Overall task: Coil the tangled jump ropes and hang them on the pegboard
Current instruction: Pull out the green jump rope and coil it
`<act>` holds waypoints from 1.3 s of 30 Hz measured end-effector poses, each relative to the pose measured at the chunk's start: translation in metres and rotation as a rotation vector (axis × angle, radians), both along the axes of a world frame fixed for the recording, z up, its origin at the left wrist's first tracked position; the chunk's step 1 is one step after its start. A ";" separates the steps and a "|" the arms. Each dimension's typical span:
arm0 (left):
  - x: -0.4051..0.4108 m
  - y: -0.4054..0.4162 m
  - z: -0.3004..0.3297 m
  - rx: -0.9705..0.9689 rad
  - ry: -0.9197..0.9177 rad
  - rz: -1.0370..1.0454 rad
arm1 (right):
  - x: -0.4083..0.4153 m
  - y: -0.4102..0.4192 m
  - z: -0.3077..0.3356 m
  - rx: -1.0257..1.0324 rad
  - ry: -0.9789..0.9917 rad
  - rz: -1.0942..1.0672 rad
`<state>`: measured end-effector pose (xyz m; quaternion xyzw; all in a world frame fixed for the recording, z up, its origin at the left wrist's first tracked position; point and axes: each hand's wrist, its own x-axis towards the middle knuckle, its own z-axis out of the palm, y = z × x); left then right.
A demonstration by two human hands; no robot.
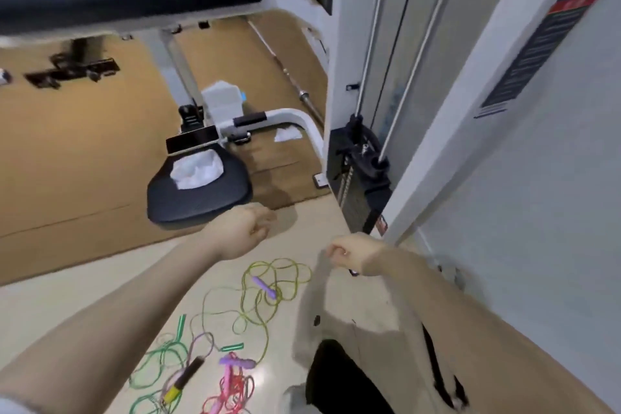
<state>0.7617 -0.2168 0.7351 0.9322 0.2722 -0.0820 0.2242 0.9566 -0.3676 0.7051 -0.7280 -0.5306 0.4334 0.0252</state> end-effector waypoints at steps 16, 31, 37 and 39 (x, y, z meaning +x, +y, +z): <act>-0.054 0.182 0.005 -0.155 -0.039 0.441 | -0.042 0.243 0.001 -0.066 -0.055 0.319; -0.078 0.400 -0.041 -0.247 0.043 -0.241 | -0.148 0.369 -0.052 0.025 0.036 -0.582; -0.125 0.422 -0.053 -0.214 0.267 -0.633 | -0.281 0.375 -0.054 -0.001 0.132 -0.903; -0.142 0.417 -0.057 -0.215 0.290 -0.754 | -0.319 0.369 -0.058 -0.017 0.132 -0.992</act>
